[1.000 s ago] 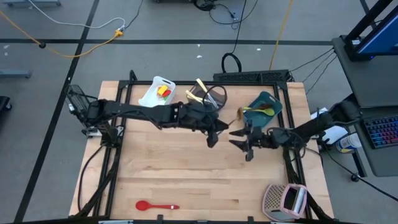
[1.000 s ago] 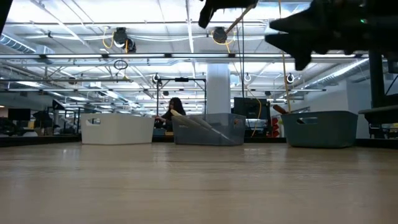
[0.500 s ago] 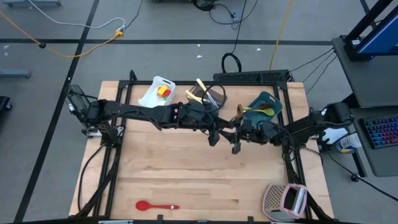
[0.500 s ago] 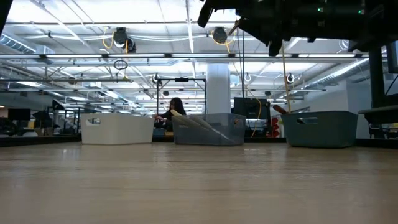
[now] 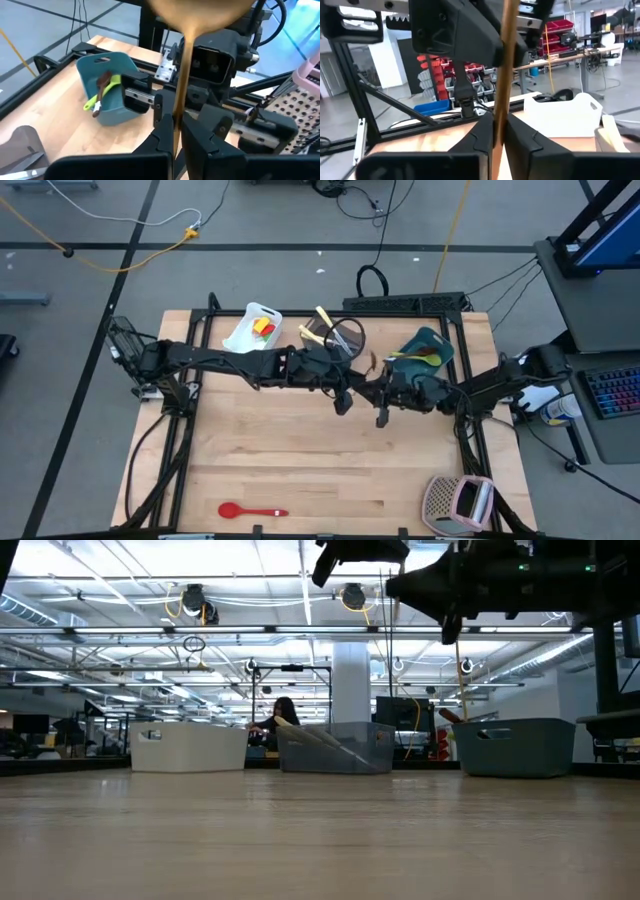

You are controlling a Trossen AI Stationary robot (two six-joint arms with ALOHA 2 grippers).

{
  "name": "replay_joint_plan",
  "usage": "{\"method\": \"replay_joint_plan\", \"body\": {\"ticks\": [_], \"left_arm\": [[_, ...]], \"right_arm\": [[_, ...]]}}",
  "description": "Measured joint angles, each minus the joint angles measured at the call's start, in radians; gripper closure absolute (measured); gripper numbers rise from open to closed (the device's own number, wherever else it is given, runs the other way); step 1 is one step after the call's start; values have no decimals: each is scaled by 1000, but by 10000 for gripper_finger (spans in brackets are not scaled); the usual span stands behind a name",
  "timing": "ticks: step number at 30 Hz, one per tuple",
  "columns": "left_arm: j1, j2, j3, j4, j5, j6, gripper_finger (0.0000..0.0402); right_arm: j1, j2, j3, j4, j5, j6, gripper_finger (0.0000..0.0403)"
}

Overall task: Pick & Place Kitchen Items
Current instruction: Put the gold serving spoon into the blue bin

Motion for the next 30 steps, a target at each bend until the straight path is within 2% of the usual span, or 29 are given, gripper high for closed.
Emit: {"method": "replay_joint_plan", "body": {"ticks": [4,8,10,14,20,25,30], "left_arm": [[1,0,0,-28,3,11,383],[1,0,-5,-81,1,23,368],[1,5,-5,-80,4,23,363],[1,0,-2,-127,-7,23,361],[3,0,-2,-125,-82,25,360],[3,0,-2,-155,-84,17,360],[1,1,-2,-210,-84,10,360]], "right_arm": [[1,-79,-54,-20,11,54,385],[0,-218,-108,-65,22,137,385],[0,-296,-140,-110,26,137,385],[0,-457,-176,-260,98,96,385],[1,-595,-180,-500,127,86,385],[0,-712,-179,-584,240,51,385],[1,-817,-81,-855,256,60,385]]}}
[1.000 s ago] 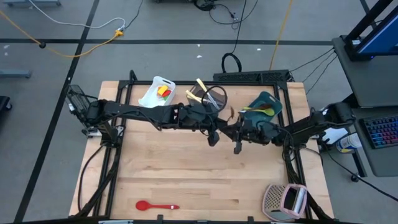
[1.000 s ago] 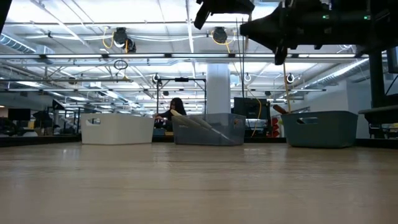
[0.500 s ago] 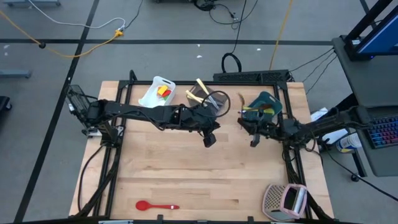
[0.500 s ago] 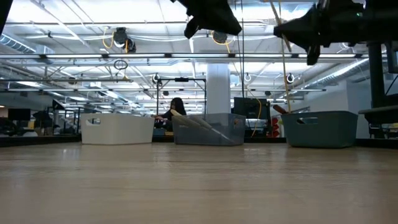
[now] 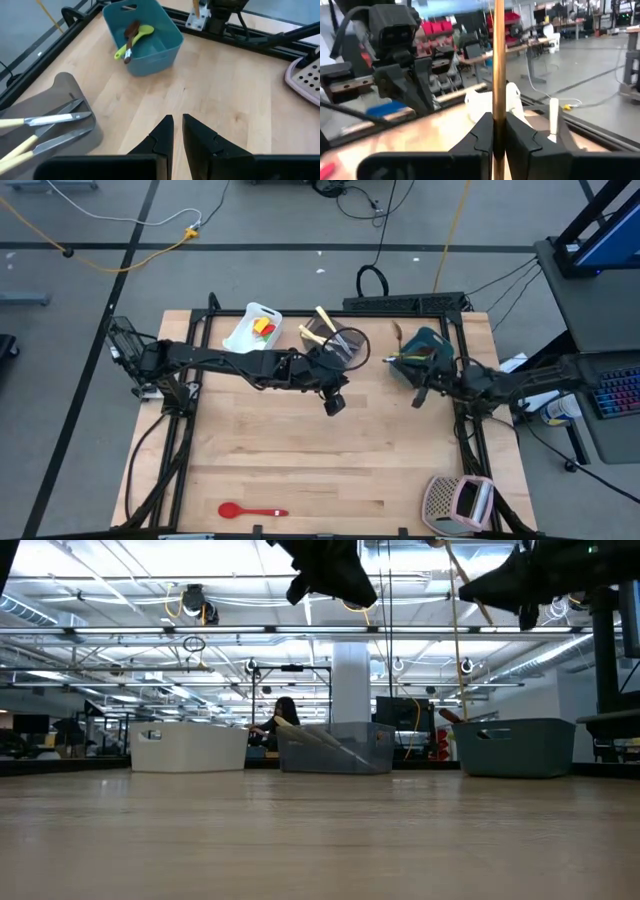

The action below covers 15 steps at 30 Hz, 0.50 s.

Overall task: Pick & Place Kitchen Items
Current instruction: Put the gold serving spoon into the blue bin

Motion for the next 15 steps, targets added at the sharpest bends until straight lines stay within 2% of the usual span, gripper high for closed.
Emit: {"method": "replay_joint_plan", "body": {"ticks": [5,8,12,15], "left_arm": [[0,0,0,-5,-5,-4,360],[0,0,0,-2,-8,-4,360],[0,0,0,-2,-8,-4,360],[0,0,0,5,-8,-4,360]], "right_arm": [[-1,-21,257,-498,87,19,385],[-14,14,441,-870,127,118,385],[-46,78,607,-1298,112,347,385],[-78,117,650,-1507,13,512,385]]}}
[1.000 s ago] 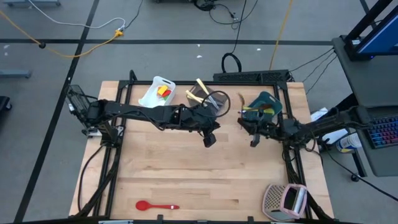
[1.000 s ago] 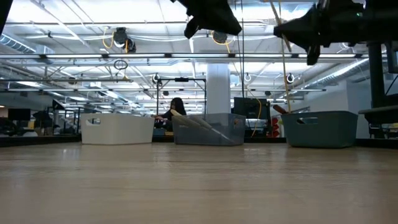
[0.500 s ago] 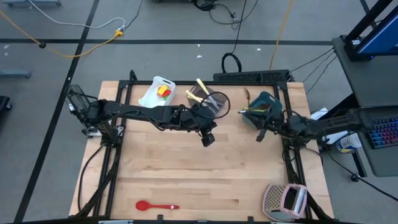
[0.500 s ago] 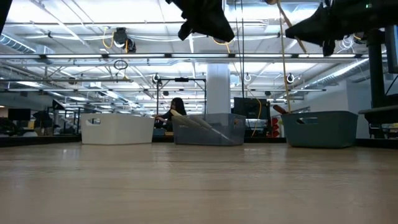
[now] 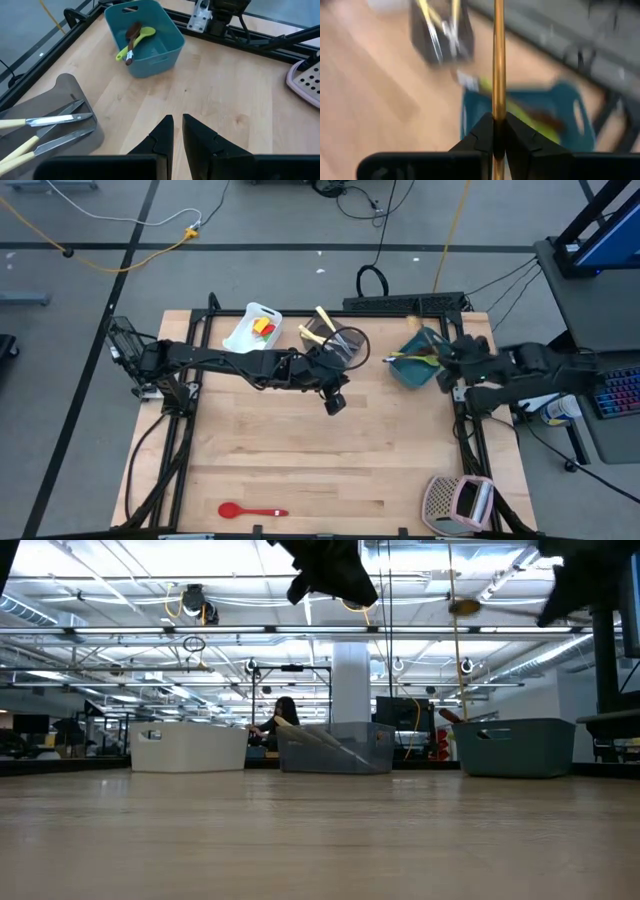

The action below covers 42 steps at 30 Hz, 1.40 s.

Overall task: Pick & Place Kitchen Items
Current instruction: Put the gold serving spoon into the blue bin

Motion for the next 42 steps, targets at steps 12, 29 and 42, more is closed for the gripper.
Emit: {"method": "replay_joint_plan", "body": {"ticks": [12,29,42], "left_arm": [[0,0,0,8,0,-21,360],[0,0,0,8,0,-6,360],[-12,0,0,0,0,24,360]], "right_arm": [[-107,162,-121,-159,-367,121,385],[-426,373,-159,-83,-430,208,377],[-626,473,-158,187,-413,164,363]]}}
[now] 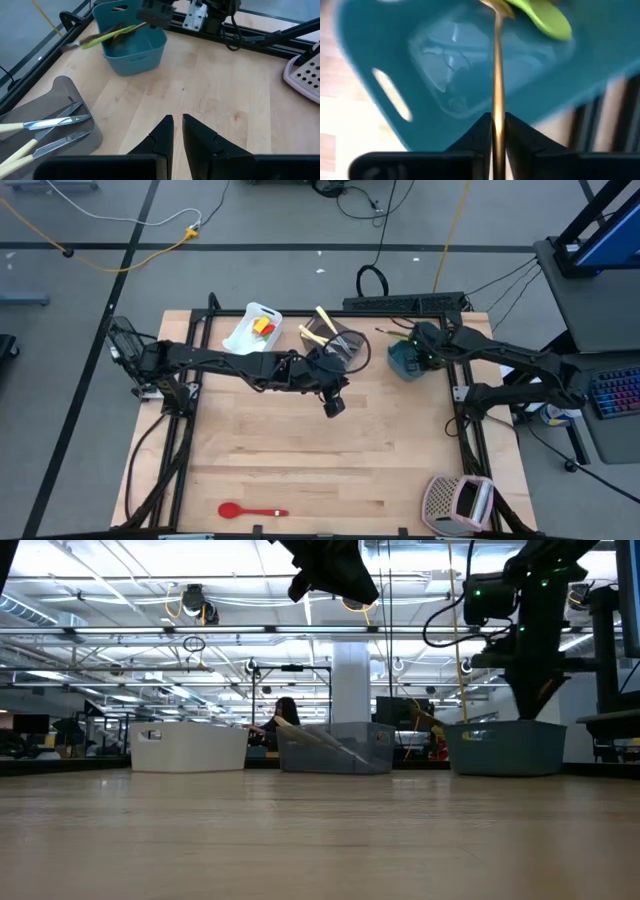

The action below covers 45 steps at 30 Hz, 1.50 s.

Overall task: Pick & Place Kitchen Items
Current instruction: Put the gold serving spoon into the blue bin, then put the red serving spoon into the blue bin

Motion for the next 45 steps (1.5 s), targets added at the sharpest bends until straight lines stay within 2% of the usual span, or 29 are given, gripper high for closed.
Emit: {"method": "replay_joint_plan", "body": {"ticks": [5,11,15,22,26,31,33,37,41,45], "left_arm": [[-1,0,0,-1,0,13,360],[-1,0,0,-12,0,14,360],[-1,0,0,-27,0,11,360],[-36,0,0,-143,1,-60,360],[-96,0,0,-262,4,-179,360],[-206,0,0,-422,4,-319,360],[-260,0,0,-481,3,-320,360],[-386,0,-3,-599,1,-222,360],[-485,0,-31,-556,6,-221,360],[-568,0,-85,-435,22,-232,360]], "right_arm": [[-3,21,0,156,-2,-120,314],[-2,14,0,280,-29,-183,274],[-2,9,0,320,-36,-304,266],[52,-6,0,334,-151,-482,274],[147,-6,-29,422,-160,-553,284],[278,-5,-110,669,-160,-632,288],[323,-5,-135,787,-161,-632,288],[410,-5,-189,1055,-160,-639,289],[481,-5,-222,1208,-162,-682,289],[521,-5,-230,1234,-160,-691,289]]}}
